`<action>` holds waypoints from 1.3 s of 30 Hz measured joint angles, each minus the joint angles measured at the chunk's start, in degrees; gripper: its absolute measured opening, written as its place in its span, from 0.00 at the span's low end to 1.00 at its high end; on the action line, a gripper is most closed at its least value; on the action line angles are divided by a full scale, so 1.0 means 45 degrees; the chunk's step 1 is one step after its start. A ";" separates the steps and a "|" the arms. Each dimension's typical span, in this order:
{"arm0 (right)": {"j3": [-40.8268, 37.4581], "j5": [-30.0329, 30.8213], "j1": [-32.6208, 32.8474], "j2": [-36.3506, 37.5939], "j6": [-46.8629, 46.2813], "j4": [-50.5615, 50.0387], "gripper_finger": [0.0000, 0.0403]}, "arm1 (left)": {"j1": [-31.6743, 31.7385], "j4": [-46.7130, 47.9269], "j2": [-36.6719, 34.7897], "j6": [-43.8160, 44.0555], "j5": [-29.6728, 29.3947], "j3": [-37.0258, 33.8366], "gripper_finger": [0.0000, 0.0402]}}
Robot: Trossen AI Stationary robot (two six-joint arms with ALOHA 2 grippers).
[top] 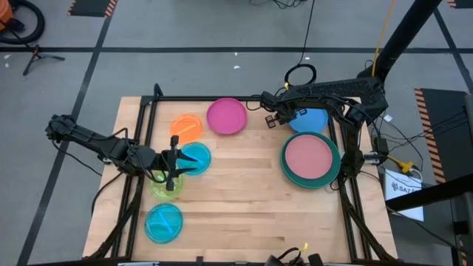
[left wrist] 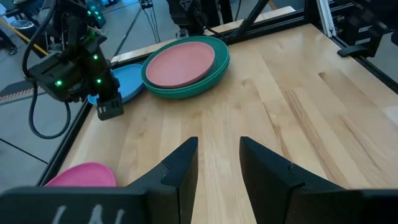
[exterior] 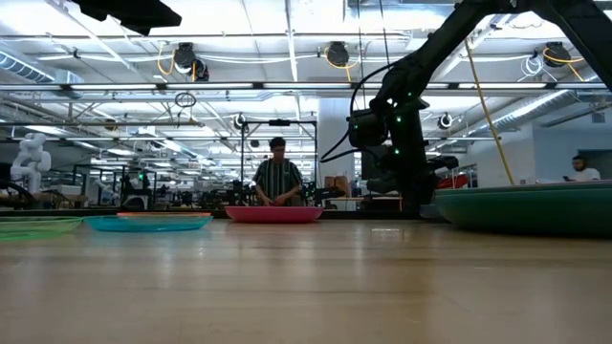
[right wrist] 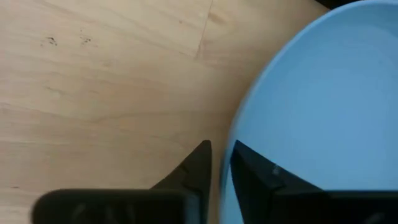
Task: Stack plastic plates
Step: Stack the blue plate on top of the light pink plate
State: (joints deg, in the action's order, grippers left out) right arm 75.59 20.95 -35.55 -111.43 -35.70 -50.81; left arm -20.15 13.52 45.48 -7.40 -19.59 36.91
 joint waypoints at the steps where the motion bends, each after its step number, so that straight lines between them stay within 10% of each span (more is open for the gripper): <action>1: 0.0000 0.0000 0.0000 0.0002 0.0000 0.0000 0.09 | 0.0001 0.0000 0.0001 0.0000 -0.0001 0.0000 0.31; 39: 0.4512 0.1681 0.4415 0.0065 0.2823 -0.2626 0.00 | 0.0001 -0.0014 0.0004 0.0010 -0.0001 -0.0005 0.31</action>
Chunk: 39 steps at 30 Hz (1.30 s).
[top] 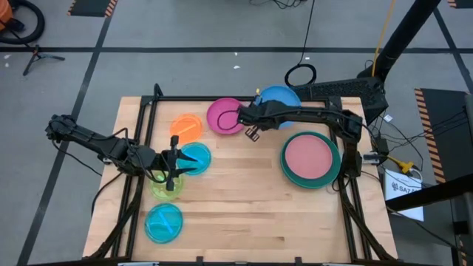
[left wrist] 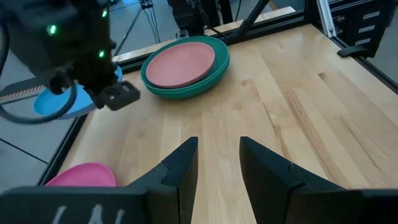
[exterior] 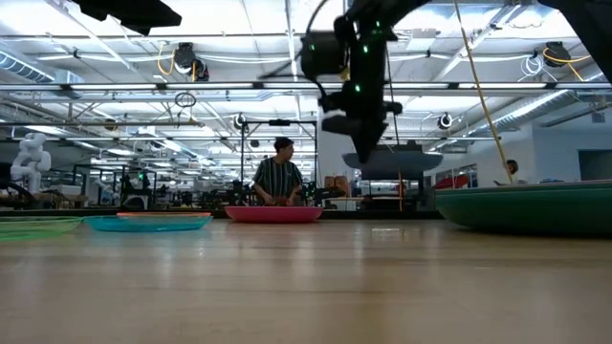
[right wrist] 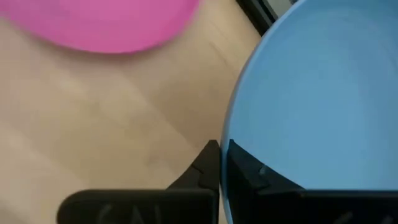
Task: Stack plastic plates
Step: Stack the blue plate on top of the light pink plate
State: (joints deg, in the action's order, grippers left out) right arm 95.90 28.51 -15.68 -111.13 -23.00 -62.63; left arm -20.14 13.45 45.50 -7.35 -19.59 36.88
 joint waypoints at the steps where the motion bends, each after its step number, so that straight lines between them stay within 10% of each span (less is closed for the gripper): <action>1: 0.0232 0.0000 0.0257 0.0000 0.0028 -0.0204 0.00 | -0.0005 0.0000 0.0000 0.0005 0.0000 0.0000 0.31; 15: 0.1919 -0.2420 0.3921 0.0010 -0.0030 -0.2738 0.01 | -0.0002 0.0005 0.0000 0.0157 0.0000 0.0000 0.31; 39: 0.1493 -0.1306 0.7210 0.0867 -0.2839 -0.5554 0.01 | -0.0002 0.0014 -0.0003 0.0486 0.0000 -0.0005 0.31</action>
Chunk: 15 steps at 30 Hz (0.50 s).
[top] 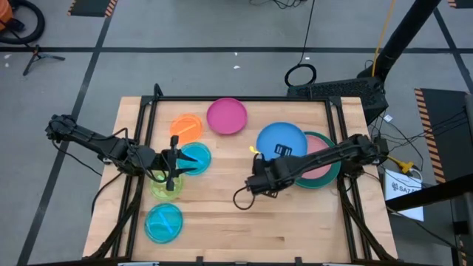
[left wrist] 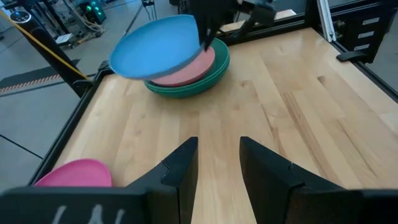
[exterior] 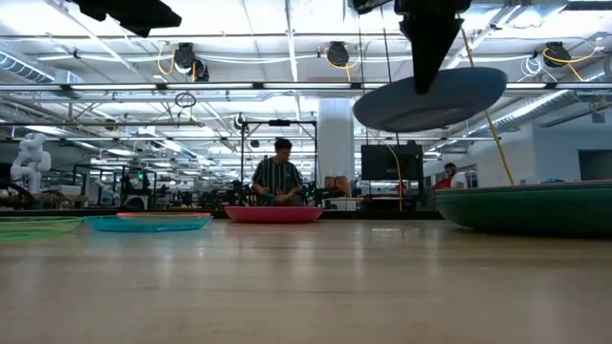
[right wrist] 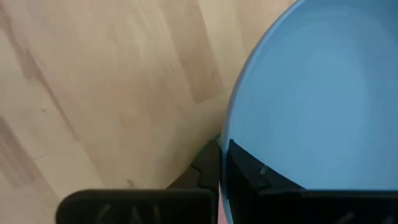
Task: Stack plastic plates
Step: Stack the blue plate on top of the light pink plate
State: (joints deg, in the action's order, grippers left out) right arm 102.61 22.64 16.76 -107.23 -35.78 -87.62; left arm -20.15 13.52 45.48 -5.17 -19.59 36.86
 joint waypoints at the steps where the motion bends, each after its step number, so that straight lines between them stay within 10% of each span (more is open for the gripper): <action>1: -0.0261 0.0041 0.0038 0.0261 -0.0006 0.0153 0.01 | 0.0002 0.0000 -0.0002 0.0000 0.0000 0.0000 0.31; 15: -0.7845 -0.0719 0.0101 0.6481 -0.3364 0.4910 0.01 | 0.0000 -0.0009 0.0001 0.0022 0.0000 -0.0004 0.31</action>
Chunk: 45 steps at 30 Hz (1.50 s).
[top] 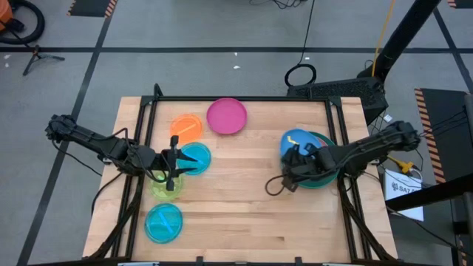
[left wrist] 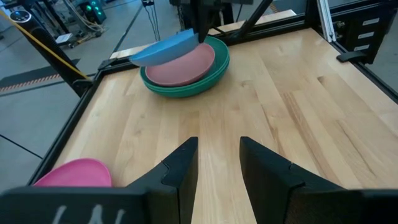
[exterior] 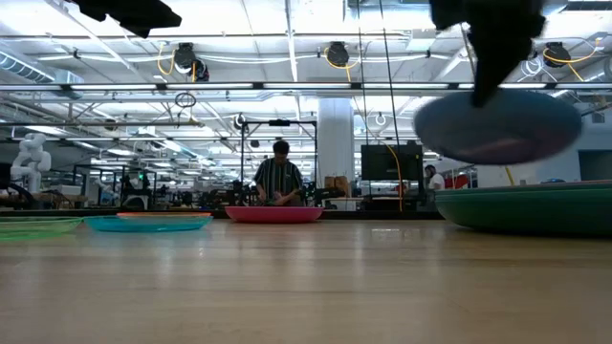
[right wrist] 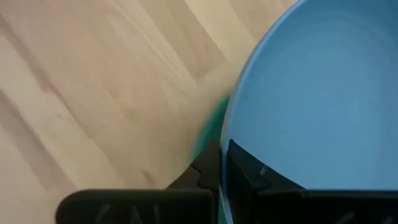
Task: Stack plastic plates
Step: Stack the blue plate on top of the light pink plate, then stack the pink plate on top of the blue plate
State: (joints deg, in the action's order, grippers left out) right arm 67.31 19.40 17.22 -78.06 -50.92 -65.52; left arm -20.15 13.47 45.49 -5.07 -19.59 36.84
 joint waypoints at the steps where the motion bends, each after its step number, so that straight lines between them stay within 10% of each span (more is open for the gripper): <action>1: -0.0458 -0.0006 0.0055 0.0294 -0.0262 0.0086 0.01 | 0.0001 0.0000 0.0000 -0.0040 0.0000 -0.0001 0.31; 30: -0.2746 0.0441 0.0368 0.0923 -0.0980 0.1173 0.31 | -0.0001 -0.0075 -0.0003 0.0172 0.0000 -0.0001 0.31; 45: -0.2746 0.6452 0.1235 0.0923 0.2837 0.3813 0.32 | -0.0002 -0.0532 0.1524 0.2588 0.0000 -0.0001 0.31</action>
State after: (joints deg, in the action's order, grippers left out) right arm 54.96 48.44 22.77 -73.91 -38.15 -48.36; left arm -20.16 11.08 52.34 6.57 -19.59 36.84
